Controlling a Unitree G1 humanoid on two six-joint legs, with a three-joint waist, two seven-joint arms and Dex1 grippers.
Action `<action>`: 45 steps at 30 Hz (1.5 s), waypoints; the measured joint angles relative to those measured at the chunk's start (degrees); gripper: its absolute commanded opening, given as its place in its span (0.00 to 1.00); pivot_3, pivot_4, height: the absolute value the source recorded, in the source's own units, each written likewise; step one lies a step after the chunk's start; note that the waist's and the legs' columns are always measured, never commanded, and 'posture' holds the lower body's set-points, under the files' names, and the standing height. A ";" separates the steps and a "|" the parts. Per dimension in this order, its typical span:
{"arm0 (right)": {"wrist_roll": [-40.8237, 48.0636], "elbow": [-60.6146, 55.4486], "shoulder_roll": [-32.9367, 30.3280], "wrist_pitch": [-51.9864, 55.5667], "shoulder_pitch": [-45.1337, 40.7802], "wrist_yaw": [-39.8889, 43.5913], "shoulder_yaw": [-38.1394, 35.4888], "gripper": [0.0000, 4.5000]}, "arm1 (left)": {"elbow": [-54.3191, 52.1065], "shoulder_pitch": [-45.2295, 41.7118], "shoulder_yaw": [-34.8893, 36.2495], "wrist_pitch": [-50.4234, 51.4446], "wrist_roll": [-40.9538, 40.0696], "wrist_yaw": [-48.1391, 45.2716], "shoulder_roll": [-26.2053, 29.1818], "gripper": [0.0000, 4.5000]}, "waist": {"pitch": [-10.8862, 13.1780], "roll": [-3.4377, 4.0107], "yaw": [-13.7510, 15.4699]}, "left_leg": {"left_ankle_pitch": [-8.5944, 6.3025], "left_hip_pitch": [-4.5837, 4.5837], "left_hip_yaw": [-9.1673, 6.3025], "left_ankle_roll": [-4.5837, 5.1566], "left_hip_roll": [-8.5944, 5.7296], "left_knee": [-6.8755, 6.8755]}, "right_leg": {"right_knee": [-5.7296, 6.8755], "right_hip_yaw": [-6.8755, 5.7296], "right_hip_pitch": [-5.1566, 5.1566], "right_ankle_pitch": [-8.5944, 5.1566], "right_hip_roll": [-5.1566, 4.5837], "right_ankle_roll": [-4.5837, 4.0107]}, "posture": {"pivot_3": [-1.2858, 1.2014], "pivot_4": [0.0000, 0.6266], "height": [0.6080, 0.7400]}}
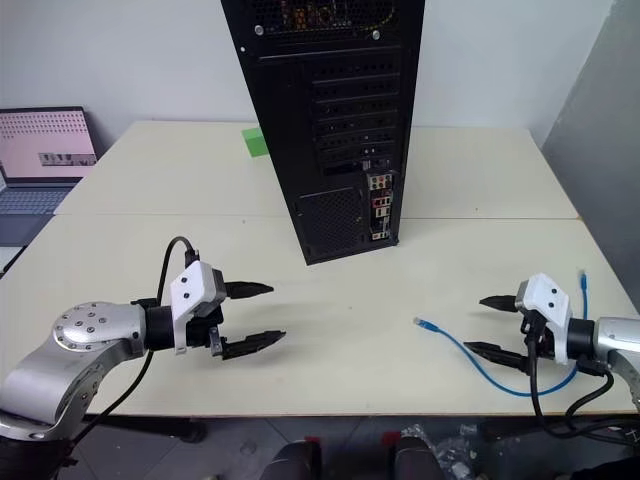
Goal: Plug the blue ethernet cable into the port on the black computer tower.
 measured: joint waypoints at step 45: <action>-11.84 7.86 12.98 -3.22 -7.88 -9.34 15.56 0.36 | 1.08 -4.80 -13.25 -5.28 5.59 -2.80 -4.49 1.00 | -0.01 -0.02 0.27 | 0.00 0.00 -0.02 0.00 0.00 0.03 | 0.02 -0.01 0.00 0.01 0.01 -0.01 | 0.52 0.24 1.00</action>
